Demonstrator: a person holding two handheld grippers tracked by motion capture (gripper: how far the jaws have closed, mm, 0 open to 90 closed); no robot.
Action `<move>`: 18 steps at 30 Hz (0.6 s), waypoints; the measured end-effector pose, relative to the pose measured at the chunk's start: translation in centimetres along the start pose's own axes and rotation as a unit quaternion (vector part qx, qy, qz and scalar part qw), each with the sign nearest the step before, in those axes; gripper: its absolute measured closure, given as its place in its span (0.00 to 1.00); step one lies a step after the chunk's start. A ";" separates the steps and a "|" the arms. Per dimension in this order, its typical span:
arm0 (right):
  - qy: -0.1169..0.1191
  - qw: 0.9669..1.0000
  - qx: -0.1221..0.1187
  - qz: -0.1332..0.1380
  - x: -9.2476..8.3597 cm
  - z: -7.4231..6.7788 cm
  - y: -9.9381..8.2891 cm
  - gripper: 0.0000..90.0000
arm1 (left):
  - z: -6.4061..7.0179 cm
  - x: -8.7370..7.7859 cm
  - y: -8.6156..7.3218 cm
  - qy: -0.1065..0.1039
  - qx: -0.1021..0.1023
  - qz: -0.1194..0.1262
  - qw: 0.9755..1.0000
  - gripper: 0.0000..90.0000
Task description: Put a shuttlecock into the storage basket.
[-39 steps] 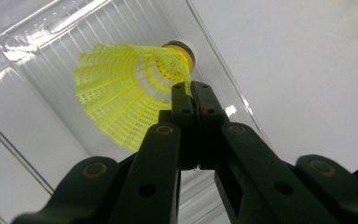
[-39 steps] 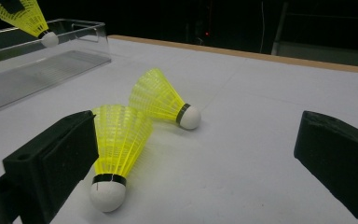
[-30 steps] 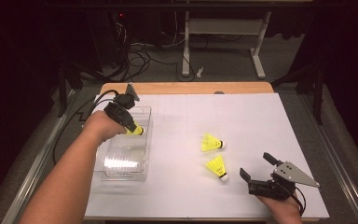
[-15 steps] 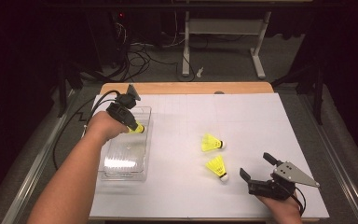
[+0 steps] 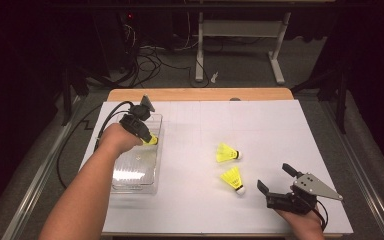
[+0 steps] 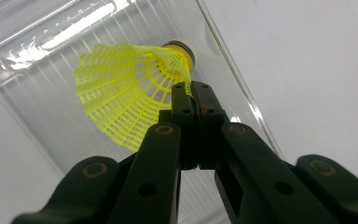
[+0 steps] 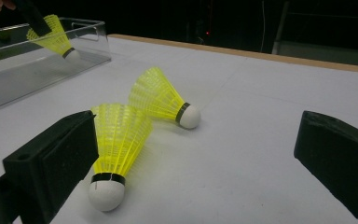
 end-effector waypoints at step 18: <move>-0.001 1.000 -0.002 -0.001 0.1 0.0 0.0 0.00 | 0.1 0.7 -1.6 -0.016 0.030 -0.033 0.999 0.99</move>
Point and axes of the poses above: each handheld gripper's, and its own axes: x roughly forward along the jaws, y roughly out of its top, z roughly to its right, the point moved 4 cm from there along x, roughly forward along the jaws, and after that the axes turned 12 degrees about x, right-handed, at the moved point
